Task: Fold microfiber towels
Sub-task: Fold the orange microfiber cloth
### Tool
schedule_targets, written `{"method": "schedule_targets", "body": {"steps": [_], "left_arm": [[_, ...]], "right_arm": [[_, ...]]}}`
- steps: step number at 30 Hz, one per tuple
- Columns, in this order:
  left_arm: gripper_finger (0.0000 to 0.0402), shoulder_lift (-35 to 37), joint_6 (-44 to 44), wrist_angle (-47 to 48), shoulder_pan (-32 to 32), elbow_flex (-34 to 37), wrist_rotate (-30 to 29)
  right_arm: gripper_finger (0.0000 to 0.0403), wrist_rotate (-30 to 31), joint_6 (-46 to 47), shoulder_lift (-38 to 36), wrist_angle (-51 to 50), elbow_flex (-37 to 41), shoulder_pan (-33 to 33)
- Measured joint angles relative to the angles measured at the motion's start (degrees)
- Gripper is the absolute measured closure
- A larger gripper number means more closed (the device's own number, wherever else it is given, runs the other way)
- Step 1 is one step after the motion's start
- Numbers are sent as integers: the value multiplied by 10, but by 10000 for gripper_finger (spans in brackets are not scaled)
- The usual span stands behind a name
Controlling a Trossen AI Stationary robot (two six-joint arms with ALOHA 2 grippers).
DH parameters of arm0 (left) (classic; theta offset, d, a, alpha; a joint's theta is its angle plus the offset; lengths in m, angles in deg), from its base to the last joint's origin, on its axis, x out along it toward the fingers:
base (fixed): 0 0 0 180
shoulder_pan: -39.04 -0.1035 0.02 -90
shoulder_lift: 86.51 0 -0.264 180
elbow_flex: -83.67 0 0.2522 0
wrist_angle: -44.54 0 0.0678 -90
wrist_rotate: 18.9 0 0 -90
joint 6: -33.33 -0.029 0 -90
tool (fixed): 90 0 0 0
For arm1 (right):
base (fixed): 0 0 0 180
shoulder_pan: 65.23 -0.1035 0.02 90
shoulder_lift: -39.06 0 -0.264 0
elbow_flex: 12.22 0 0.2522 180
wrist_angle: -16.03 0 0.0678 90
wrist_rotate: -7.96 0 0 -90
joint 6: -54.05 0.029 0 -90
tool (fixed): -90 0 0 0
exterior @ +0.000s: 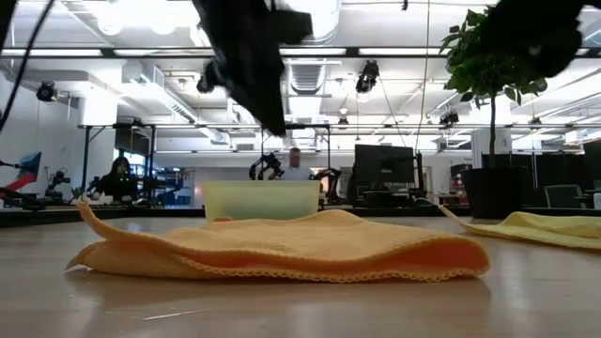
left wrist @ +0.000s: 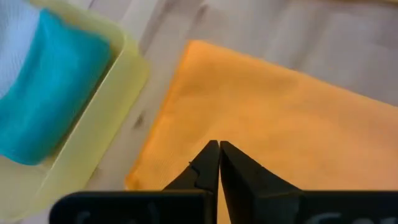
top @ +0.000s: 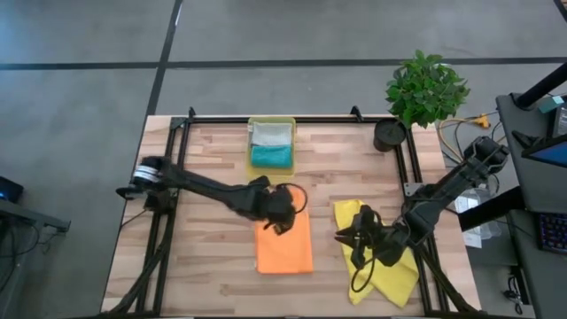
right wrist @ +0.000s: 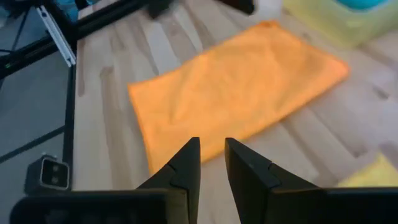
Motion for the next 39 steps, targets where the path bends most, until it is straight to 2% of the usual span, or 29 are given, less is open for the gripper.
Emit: {"method": "schedule_targets", "body": {"steps": [5,11,16,19,22,24,26,30,36,39], "left_arm": [[401,100,4,-36,84,64,-1],[401,199,62,-158,236,171,20],[402,195,161,-238,320,206,1],[402,169,243,-282,333,223,-5],[402,134,256,-349,336,241,-6],[402,117,222,-410,336,259,3],[401,119,140,-446,336,280,5],[392,121,-7,-437,328,293,38],[325,80,-177,-430,296,299,48],[281,49,-206,-422,275,300,45]], "right_arm": [[334,-4,-51,0,19,0,30],[329,-6,-75,0,15,0,41],[330,-6,-77,0,15,0,42],[334,-12,-76,0,15,0,41],[334,-37,-75,0,15,0,41],[332,-48,-75,0,15,0,41],[330,-61,-75,0,15,0,41],[328,-68,-69,0,15,0,41],[336,-74,-38,0,15,0,41],[337,-96,-33,0,15,0,41]]}}
